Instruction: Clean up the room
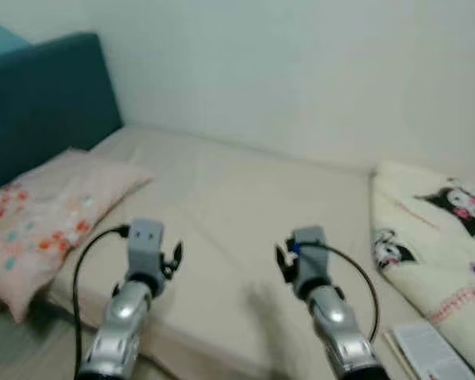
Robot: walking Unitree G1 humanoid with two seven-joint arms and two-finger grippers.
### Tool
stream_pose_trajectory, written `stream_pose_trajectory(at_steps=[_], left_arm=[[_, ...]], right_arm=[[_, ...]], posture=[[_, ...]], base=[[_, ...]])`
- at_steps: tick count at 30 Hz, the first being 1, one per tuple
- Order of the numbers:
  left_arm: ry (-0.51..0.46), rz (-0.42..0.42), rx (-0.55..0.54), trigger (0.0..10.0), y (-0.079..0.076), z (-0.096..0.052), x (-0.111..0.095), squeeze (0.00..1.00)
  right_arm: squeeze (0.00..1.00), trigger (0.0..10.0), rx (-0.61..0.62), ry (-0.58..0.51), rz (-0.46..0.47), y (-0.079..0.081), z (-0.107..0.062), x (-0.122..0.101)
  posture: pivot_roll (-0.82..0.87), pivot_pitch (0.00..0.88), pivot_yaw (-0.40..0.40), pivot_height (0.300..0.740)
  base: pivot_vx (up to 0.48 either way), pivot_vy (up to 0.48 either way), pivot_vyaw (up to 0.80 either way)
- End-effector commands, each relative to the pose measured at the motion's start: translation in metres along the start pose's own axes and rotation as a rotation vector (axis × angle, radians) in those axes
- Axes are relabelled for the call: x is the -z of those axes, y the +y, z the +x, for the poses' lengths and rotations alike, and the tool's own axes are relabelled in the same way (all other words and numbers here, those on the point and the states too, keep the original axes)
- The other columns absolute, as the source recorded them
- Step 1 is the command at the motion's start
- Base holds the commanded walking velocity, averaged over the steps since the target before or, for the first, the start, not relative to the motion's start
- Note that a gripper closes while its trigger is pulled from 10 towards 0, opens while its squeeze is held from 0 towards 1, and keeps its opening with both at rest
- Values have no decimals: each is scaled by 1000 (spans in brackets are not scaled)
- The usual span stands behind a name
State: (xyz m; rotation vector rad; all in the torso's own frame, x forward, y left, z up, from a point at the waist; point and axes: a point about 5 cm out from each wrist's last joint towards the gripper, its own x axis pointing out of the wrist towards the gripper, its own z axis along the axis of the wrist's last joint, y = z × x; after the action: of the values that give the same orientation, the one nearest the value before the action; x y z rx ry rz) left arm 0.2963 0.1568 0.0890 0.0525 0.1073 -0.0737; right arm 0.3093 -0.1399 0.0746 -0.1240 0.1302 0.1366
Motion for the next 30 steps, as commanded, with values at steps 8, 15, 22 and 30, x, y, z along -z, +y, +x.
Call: stream_pose_trajectory(at_steps=[8, 15, 22, 30], left_arm=[[46, 5, 32, 10000, -4, 0, 8, 0], [48, 9, 67, 10000, -8, 1, 8, 0], [50, 9, 76, 10000, -10, 3, 8, 0], [39, -2, 93, 10000, -15, 5, 6, 0]], right_arm=[[0, 10000, 23, 13, 11, -6, 1, 3], [0, 10000, 78, 34, 51, -10, -2, 9], [0, 10000, 124, 64, 90, -13, -7, 16], [0, 10000, 130, 70, 105, -14, -10, 18]], posture=[[37, 0, -30, 734], [34, 0, -27, 734], [24, 0, -20, 734], [15, 0, -16, 734]], base=[[0, 0, 680], [0, 0, 0], [0, 0, -154], [0, 0, -767]])
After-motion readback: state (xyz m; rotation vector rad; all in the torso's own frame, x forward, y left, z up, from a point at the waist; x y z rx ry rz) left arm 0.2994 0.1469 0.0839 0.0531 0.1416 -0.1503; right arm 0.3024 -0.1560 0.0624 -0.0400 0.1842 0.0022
